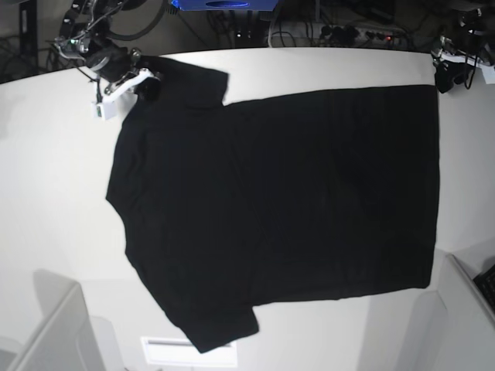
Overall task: Fold the T-shirt properly
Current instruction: 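Grasp the shoulder edge of the black T-shirt with both grippers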
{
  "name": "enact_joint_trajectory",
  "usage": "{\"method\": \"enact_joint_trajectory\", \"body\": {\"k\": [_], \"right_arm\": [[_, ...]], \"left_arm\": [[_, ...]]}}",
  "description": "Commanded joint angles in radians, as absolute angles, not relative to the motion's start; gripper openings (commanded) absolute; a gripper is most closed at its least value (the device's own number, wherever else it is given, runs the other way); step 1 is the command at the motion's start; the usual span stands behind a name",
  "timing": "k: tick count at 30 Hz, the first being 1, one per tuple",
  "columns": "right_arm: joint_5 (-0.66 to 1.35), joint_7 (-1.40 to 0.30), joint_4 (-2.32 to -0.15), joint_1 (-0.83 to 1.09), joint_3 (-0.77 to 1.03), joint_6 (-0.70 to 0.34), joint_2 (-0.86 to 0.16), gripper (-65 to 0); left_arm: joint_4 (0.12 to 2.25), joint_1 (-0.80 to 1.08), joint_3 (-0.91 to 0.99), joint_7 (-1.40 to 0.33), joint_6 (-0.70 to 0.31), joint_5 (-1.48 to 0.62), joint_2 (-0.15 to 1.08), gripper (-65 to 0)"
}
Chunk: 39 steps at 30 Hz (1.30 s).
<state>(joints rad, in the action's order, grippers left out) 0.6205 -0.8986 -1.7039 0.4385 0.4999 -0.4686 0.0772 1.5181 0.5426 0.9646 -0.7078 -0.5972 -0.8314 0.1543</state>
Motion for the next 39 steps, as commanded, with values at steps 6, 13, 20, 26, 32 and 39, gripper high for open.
{"method": "enact_joint_trajectory", "body": {"k": [6,13,20,26,32,39], "right_arm": [[0.599,-0.923,-1.709,0.443,0.498,-0.464,0.074,-65.0],[0.599,-0.923,-1.709,0.446,0.498,-0.466,0.073,-65.0],[0.599,-0.923,-1.709,0.446,0.498,-0.466,0.073,-65.0],[0.598,-0.918,-1.71,0.447,0.501,-0.466,0.073,-65.0],[0.598,-0.917,-1.719,0.449,0.507,-0.466,0.074,-65.0],[0.604,-0.917,-1.767,0.498,0.509,-0.466,0.074,-65.0]], "left_arm": [[1.474,0.501,0.901,-0.693,-0.518,-0.846,0.165,-30.4],[1.386,0.458,0.898,-0.693,-0.518,-0.846,0.166,-30.8],[1.377,0.447,0.837,-0.693,-0.518,-0.846,0.166,-33.9],[1.376,0.45,0.835,-0.693,-0.518,-0.846,0.166,-62.2],[1.408,0.469,0.831,-0.693,-0.524,-0.846,0.171,-65.0],[1.445,0.518,0.829,-0.693,-0.524,-0.846,0.2,-65.0]]}}
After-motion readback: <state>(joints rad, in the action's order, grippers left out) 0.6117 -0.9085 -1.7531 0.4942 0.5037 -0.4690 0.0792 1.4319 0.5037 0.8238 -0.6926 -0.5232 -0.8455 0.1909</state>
